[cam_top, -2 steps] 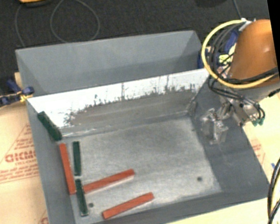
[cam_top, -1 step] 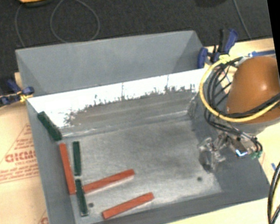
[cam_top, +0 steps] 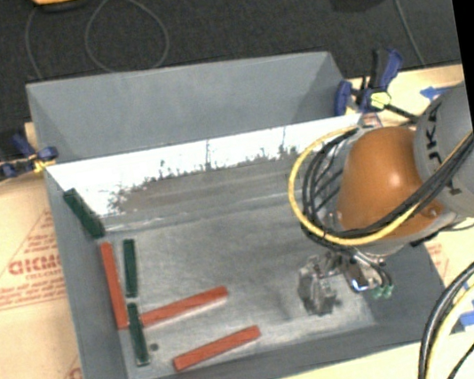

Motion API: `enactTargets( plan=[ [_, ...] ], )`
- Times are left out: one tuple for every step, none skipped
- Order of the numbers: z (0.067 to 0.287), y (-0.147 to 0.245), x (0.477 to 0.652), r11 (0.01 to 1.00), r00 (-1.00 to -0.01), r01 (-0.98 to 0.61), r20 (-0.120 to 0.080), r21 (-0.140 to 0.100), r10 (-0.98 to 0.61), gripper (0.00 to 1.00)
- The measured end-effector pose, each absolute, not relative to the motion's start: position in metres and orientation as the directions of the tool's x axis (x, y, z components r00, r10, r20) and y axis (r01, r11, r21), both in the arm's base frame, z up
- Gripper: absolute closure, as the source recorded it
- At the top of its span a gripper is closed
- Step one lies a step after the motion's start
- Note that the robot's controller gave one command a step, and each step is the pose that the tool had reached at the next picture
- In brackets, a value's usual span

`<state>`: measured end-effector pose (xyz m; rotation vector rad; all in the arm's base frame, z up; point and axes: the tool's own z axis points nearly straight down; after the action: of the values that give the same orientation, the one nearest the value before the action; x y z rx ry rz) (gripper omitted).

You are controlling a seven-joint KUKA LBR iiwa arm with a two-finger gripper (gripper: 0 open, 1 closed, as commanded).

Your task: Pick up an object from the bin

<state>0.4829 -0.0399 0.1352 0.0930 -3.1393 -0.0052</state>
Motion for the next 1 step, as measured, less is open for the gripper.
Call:
enactTargets(
  plan=[
    [0.1595,-0.0028,0.4944,0.935,-0.935,-0.355,-0.006,-0.001,-0.355,1.00]
  ],
)
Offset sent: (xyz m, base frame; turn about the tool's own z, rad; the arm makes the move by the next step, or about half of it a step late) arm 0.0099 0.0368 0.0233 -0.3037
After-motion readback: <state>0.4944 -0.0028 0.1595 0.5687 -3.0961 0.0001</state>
